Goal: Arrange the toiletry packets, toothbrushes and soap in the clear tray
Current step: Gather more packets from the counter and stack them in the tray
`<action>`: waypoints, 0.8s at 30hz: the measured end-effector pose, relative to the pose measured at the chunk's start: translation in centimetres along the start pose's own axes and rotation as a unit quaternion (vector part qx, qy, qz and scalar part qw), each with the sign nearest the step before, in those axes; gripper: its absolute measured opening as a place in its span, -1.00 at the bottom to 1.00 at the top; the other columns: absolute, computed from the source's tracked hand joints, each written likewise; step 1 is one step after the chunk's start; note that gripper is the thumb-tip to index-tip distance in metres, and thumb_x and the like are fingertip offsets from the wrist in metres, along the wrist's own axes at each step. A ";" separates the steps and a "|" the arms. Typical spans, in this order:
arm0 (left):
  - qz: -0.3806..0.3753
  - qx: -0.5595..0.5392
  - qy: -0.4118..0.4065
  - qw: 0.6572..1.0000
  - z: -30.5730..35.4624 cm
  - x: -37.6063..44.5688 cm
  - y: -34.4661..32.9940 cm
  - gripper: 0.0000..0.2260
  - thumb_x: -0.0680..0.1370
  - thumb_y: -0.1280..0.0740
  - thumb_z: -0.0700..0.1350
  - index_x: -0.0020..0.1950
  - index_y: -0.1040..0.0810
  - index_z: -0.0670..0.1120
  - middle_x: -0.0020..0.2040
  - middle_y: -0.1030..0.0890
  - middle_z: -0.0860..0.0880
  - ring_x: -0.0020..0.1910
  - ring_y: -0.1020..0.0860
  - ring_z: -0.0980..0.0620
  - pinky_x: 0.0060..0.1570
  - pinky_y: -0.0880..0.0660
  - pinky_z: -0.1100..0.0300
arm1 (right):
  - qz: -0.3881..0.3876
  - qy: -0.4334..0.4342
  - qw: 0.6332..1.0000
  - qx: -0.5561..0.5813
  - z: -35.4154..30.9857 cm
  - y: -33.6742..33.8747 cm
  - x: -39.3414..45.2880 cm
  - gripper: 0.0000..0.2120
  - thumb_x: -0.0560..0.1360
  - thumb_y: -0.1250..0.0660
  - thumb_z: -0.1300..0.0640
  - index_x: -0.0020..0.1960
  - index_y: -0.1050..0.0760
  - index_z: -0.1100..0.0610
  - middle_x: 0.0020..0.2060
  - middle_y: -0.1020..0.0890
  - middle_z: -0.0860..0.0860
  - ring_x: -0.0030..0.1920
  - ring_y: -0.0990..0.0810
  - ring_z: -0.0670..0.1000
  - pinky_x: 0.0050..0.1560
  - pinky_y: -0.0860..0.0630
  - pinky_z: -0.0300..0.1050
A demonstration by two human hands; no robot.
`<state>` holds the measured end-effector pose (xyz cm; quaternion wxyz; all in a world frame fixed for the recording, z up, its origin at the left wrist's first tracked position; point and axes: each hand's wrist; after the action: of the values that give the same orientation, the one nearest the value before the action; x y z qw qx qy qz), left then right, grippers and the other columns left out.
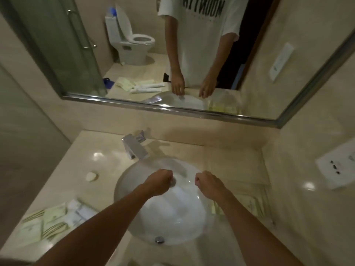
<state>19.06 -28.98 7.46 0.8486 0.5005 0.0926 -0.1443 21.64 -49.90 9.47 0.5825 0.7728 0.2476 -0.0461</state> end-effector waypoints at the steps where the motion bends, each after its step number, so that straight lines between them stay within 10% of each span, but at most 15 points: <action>1: 0.005 -0.003 0.011 1.000 -1.3 -1.2 0.4 -0.85 0.50 -0.22 -0.24 0.00 -0.54 -0.12 0.06 -0.58 -0.11 0.04 -0.52 -0.11 0.00 -0.48 0.04 | -0.006 0.008 1.000 -0.005 -1.5 -0.4 0.0 -0.78 0.58 -0.11 0.13 0.04 -0.52 0.14 0.04 -0.52 0.12 0.03 -0.57 0.18 0.00 -0.47 0.00; 24: 0.079 -0.109 0.275 0.952 -28.7 -22.9 4.3 -0.84 0.47 -0.21 -0.21 -0.04 -0.55 -0.07 0.02 -0.59 -0.08 -0.01 -0.56 -0.10 -0.08 -0.52 0.05 | -0.142 0.196 0.968 -0.060 -33.0 -12.8 1.8 -0.82 0.52 -0.11 0.31 -0.04 -0.48 0.16 -0.06 -0.54 0.15 -0.15 -0.49 0.11 -0.20 -0.38 -0.10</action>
<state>-1.41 1.62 4.06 0.8482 0.4310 0.2980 0.0773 10.48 -16.28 8.08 0.5559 0.6871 0.4662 0.0390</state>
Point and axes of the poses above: each hand's wrist, its own x-axis towards the middle knuckle, its own y-axis out of the back of the hand, z = x × y
